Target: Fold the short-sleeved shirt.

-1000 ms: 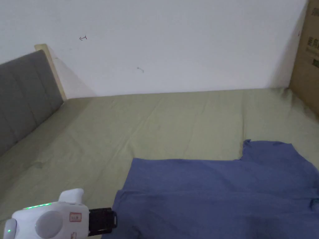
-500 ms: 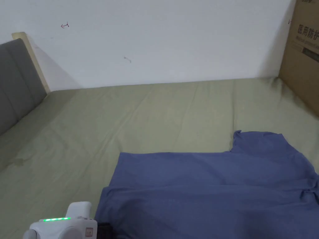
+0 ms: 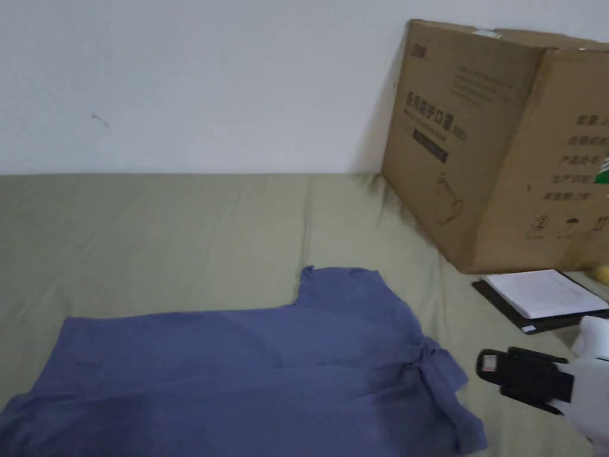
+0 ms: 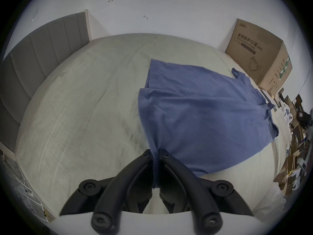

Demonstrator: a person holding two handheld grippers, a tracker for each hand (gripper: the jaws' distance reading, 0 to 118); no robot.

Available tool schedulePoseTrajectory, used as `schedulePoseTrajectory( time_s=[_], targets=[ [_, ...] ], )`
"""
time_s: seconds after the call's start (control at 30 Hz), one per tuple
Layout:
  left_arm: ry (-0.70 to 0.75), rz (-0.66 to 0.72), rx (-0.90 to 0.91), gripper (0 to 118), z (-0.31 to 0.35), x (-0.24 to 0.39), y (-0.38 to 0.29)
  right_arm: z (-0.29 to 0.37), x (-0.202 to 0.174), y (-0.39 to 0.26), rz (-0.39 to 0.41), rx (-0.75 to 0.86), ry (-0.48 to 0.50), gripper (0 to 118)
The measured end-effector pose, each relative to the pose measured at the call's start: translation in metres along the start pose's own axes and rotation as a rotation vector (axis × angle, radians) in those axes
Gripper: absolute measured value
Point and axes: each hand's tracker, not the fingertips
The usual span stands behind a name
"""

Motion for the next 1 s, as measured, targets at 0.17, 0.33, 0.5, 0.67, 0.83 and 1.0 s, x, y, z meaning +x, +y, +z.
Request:
schedulePoseTrajectory(
  time_s=[0.17,0.33,0.5,0.67,0.83,1.0],
  targets=[
    [-0.015,0.008,0.016,4,0.008,0.002,0.0,-0.051,0.027,0.007,-0.001,-0.191,-0.166,113],
    [-0.02,0.025,-0.014,4,0.002,0.001,-0.003,-0.115,0.046,-0.021,-0.038,-0.377,-0.261,110],
    [-0.014,0.024,-0.04,4,-0.005,-0.002,-0.002,-0.13,0.042,-0.033,0.126,-0.381,-0.354,58],
    [-0.013,0.017,-0.066,4,-0.008,-0.003,0.0,-0.116,0.009,-0.031,0.327,-0.409,-0.276,3],
    [-0.072,0.146,-0.046,4,0.007,-0.017,0.003,-0.088,-0.002,-0.02,0.35,-0.393,-0.27,3],
    [-0.078,0.118,-0.053,4,0.04,-0.033,-0.003,-0.025,-0.005,-0.02,0.288,-0.366,-0.225,3]
  ],
)
